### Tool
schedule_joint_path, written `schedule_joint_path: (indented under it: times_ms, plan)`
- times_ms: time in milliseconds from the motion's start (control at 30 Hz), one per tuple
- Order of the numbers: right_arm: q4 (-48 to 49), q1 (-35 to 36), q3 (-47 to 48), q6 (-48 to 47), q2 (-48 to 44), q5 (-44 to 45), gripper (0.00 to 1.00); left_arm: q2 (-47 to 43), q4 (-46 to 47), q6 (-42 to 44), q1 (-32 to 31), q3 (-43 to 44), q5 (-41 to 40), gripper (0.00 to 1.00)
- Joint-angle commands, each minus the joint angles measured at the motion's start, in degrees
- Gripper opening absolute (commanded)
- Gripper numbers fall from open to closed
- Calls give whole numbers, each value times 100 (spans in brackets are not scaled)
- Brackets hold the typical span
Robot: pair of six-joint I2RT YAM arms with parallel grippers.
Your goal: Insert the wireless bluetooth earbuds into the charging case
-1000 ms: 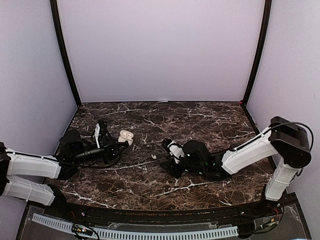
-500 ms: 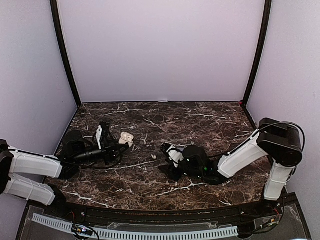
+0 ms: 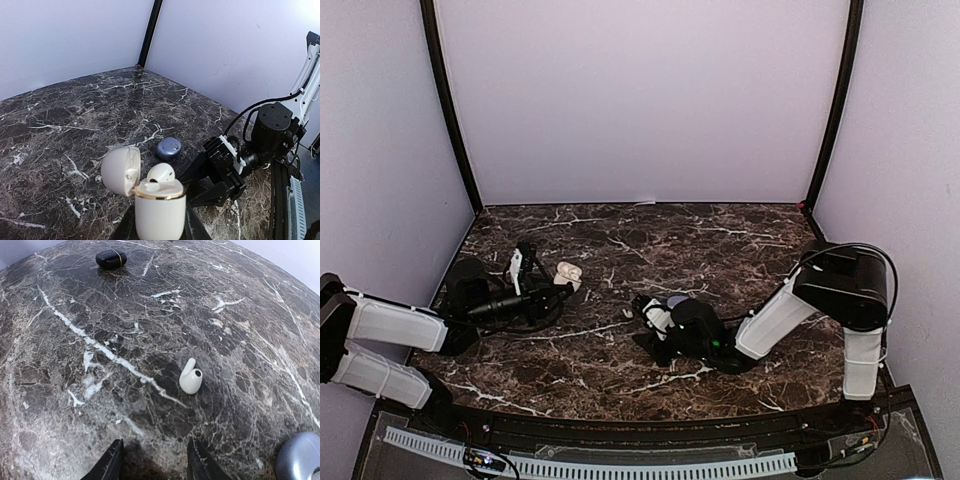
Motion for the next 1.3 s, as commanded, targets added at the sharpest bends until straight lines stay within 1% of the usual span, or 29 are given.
schedule_joint_path:
  times_ms: [0,200,467,833,1067,1267]
  plan:
    - [54,-68,462,-174,360,209,40,-170,134,124,50,-48,102,0]
    - [-248,-327,889,163,708,18,35,-173,124,145,60,-30,146,0]
    - [-551,-389,1268,131,987,23,33,-166,181,133,72,-31,162,0]
    - [-539,-416,1265,68,995,20,26,-201,163,114,75,-40,206,0]
    - [-493,-416,1143,45,919,17,15,-209,162,122,76,-53,235,0]
    - [-397,-416,977,31,760,21,8,-212,219,156,69,-91,308,0]
